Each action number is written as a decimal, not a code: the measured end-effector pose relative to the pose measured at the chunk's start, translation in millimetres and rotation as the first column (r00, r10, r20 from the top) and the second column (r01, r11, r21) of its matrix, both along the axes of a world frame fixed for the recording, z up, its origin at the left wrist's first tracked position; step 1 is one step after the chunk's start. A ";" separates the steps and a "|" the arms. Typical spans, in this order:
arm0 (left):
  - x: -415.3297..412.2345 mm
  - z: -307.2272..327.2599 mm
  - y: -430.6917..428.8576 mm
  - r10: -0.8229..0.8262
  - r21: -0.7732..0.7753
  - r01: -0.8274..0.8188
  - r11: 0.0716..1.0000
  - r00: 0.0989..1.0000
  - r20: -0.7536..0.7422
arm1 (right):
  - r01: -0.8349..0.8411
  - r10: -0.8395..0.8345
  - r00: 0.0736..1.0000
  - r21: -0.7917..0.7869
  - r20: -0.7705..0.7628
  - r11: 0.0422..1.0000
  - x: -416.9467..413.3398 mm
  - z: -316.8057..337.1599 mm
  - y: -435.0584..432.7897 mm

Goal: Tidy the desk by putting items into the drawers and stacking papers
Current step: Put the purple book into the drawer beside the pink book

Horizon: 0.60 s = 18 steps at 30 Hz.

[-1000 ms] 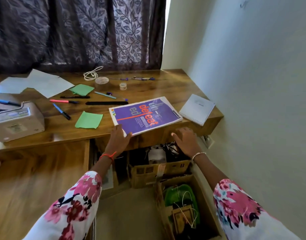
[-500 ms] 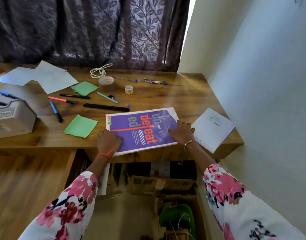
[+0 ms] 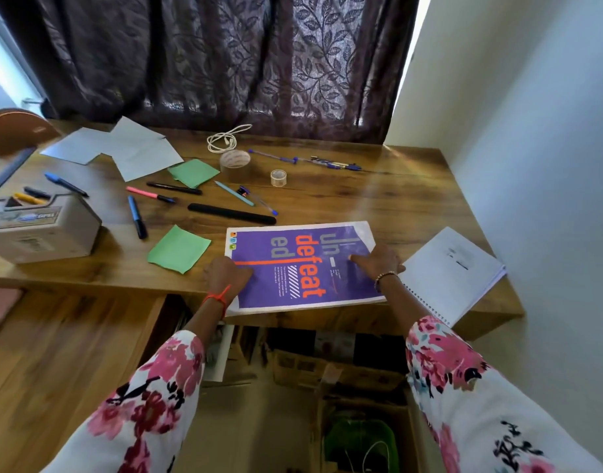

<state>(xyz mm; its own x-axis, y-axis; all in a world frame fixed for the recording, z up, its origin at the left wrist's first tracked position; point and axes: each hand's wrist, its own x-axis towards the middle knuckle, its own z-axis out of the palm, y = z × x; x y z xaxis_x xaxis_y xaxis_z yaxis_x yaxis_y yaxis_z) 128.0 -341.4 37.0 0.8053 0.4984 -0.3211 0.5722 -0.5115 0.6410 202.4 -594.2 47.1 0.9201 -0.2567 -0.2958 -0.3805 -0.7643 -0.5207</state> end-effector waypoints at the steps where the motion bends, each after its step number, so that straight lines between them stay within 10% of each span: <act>1: 0.6 2.0 1.0 0.023 -0.045 -0.023 0.999 1.000 0.000 | 0.012 -0.012 1.000 0.024 0.001 1.000 1.1 -1.5 -0.9; 18: -33.5 40.8 25.8 0.275 -0.710 -0.046 0.703 0.938 0.211 | 0.109 -0.166 0.970 0.294 0.179 0.950 -21.0 14.2 16.0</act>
<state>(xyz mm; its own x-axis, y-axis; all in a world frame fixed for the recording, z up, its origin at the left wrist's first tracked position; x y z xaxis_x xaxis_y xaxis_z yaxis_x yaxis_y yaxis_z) 94.5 -315.7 77.8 0.8426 0.3608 -0.3998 0.3403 0.2186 0.9146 181.4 -578.2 61.2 0.9290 -0.3183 -0.1889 -0.3385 -0.5242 -0.7814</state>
